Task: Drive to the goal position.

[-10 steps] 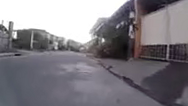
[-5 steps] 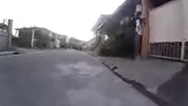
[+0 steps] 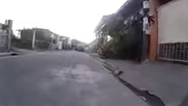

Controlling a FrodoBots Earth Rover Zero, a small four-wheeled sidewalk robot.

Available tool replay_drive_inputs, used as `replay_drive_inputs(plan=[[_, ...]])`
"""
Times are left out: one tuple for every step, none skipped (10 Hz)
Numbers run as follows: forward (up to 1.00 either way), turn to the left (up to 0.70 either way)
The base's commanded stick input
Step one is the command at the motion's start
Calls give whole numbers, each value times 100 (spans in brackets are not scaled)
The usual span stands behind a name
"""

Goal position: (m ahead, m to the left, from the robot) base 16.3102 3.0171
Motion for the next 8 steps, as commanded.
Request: replay_drive_inputs(plan=[[100, 0], [100, 0], [100, 0], [100, 0], [100, 0], [100, 0], [100, 0], [100, 0]])
